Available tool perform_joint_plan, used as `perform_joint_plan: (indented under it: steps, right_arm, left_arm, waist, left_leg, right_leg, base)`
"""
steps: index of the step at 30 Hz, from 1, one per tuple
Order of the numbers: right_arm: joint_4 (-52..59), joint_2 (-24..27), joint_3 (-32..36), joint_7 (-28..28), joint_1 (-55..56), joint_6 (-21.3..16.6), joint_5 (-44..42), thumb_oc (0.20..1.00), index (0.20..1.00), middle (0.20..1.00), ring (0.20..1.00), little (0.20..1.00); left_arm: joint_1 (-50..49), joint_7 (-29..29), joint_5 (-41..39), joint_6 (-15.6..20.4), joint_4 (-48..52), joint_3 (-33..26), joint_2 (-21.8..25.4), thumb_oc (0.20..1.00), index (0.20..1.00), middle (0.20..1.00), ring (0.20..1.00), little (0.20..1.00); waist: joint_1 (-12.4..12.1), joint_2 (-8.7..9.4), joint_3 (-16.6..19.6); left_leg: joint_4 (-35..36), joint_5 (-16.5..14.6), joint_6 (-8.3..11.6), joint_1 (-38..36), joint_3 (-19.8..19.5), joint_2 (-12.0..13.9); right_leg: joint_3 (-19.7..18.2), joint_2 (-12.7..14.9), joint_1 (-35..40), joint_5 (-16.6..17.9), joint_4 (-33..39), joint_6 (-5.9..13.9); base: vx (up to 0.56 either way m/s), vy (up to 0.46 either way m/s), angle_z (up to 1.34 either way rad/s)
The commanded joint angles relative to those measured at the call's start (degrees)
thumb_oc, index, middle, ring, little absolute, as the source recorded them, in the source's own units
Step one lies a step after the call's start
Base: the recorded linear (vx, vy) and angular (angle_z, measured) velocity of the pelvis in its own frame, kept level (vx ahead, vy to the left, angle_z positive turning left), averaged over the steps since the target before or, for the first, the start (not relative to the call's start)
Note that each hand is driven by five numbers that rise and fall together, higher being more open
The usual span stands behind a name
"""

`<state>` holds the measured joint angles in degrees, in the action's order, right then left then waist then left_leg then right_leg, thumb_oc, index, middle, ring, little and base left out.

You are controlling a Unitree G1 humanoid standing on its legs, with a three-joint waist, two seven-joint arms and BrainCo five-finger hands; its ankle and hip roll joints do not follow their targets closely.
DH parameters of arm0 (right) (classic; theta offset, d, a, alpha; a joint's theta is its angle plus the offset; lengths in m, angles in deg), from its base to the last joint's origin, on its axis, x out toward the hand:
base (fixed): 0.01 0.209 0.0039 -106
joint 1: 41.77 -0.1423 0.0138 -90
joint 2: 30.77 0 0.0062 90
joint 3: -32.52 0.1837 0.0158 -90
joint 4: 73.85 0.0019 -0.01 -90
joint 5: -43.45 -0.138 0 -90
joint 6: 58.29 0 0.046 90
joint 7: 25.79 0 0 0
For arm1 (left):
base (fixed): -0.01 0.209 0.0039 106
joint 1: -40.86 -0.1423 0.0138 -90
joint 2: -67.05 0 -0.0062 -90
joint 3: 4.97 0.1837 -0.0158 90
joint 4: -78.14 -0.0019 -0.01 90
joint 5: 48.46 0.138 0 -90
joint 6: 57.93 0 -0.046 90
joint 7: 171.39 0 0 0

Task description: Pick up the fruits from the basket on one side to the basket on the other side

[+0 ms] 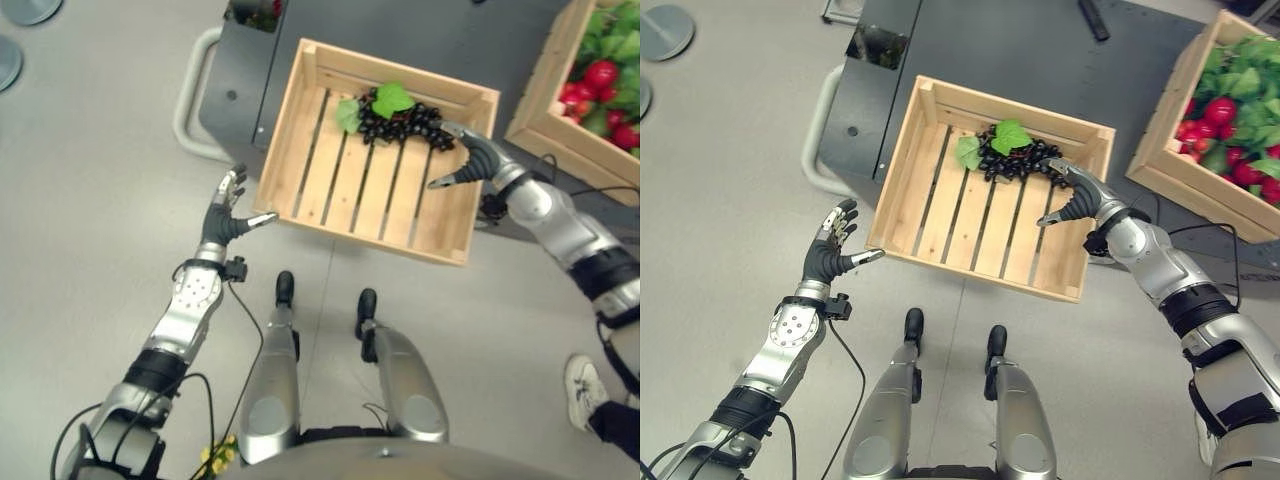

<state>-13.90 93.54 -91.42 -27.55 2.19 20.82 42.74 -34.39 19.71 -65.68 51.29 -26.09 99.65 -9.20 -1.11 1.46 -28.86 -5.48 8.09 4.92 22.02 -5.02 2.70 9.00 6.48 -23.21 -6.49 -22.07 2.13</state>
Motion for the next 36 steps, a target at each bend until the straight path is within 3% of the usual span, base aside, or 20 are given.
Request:
perform_joint_plan:
  steps: [1,12,26,36]
  right_arm:
    - [2.0,3.1,-0.6,-0.9,-3.6,-1.6,-1.7,1.000,1.000,1.000,1.000,1.000]
    - [2.6,4.4,-3.4,-2.5,-8.8,-1.9,0.3,1.000,1.000,1.000,1.000,1.000]
    - [-4.9,5.9,-9.6,-5.4,-21.5,-1.6,-0.5,1.000,1.000,1.000,1.000,1.000]
    - [-12.8,7.5,-19.6,-7.3,-36.0,-0.8,1.3,1.000,1.000,1.000,1.000,1.000]
  left_arm:
    - [-0.6,1.4,-0.7,2.6,6.3,-1.7,0.2,1.000,1.000,1.000,1.000,1.000]
    - [-1.8,3.5,0.8,3.1,8.1,-3.1,0.8,1.000,1.000,1.000,1.000,1.000]
    - [-1.9,5.0,0.4,3.9,9.6,-3.4,1.7,1.000,1.000,1.000,1.000,1.000]
    - [-2.0,5.5,1.0,4.2,8.7,-2.4,3.6,1.000,1.000,1.000,1.000,1.000]
  waist:
    - [-0.2,1.72,0.1]
    - [-0.2,1.52,-0.9]
    - [-1.3,2.13,-0.9]
    - [-2.5,2.43,-0.9]
  left_leg:
    - [-8.2,-9.1,0.19,-0.6,0.0,-0.7]
    - [-8.3,-8.0,0.48,5.0,0.6,-0.6]
    - [-7.4,-6.4,1.10,12.0,-0.3,-0.4]
    - [-6.6,-5.6,1.58,17.7,-1.3,-0.6]
  right_leg:
    - [-2.9,2.4,-1.4,3.9,2.9,4.67]
    - [-3.4,2.4,-7.8,4.2,1.6,4.46]
    - [-2.3,2.3,-14.0,4.6,1.7,4.44]
    - [-1.9,1.8,-19.6,4.6,1.7,4.11]
  base:
    - [-0.02,-0.030,0.03]
    - [0.00,0.000,0.00]
    - [0.00,-0.034,0.02]
    - [0.04,-0.045,0.07]
